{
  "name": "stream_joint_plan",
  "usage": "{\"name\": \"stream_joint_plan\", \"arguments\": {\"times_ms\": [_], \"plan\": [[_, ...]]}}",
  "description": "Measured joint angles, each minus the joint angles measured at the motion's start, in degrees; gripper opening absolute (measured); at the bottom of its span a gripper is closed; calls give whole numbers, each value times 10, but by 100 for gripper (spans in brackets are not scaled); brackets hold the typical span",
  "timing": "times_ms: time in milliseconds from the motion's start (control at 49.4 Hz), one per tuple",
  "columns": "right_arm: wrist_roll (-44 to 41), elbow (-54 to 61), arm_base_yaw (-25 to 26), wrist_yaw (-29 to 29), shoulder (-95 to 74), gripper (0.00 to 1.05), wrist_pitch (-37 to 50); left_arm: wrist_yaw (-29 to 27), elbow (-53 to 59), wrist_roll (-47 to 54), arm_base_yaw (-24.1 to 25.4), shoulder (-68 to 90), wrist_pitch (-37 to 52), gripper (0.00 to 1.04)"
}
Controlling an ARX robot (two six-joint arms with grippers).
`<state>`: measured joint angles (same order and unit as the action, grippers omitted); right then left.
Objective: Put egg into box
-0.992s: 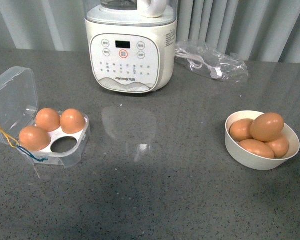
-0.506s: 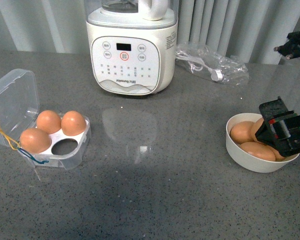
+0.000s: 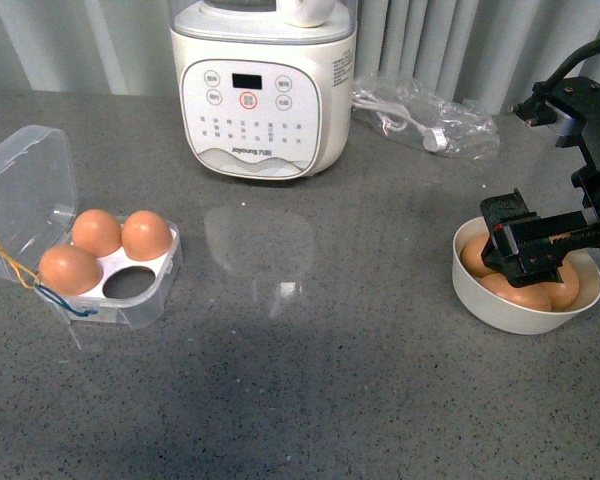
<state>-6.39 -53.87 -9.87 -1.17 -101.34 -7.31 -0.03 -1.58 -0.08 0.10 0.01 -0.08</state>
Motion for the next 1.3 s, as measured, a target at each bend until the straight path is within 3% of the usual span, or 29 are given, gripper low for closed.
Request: {"name": "stream_joint_plan", "arguments": {"times_ms": [364,628,911,1093,1296], "plan": [[-1,-6,3,10,-13,45,13,0,0,0,0,0,0,98],[-35,3,-17,12,37,44,24,0,0,0,0,0,0,98],[-93,-2,-127,-122,75,44,54,0,0,0,0,0,0,98],[-101,-41,-174,-153,20,44,84,0,0,0,0,0,0,98],[-118,-118,-232,-176,-63,44,62,0,0,0,0,0,0,98]]}}
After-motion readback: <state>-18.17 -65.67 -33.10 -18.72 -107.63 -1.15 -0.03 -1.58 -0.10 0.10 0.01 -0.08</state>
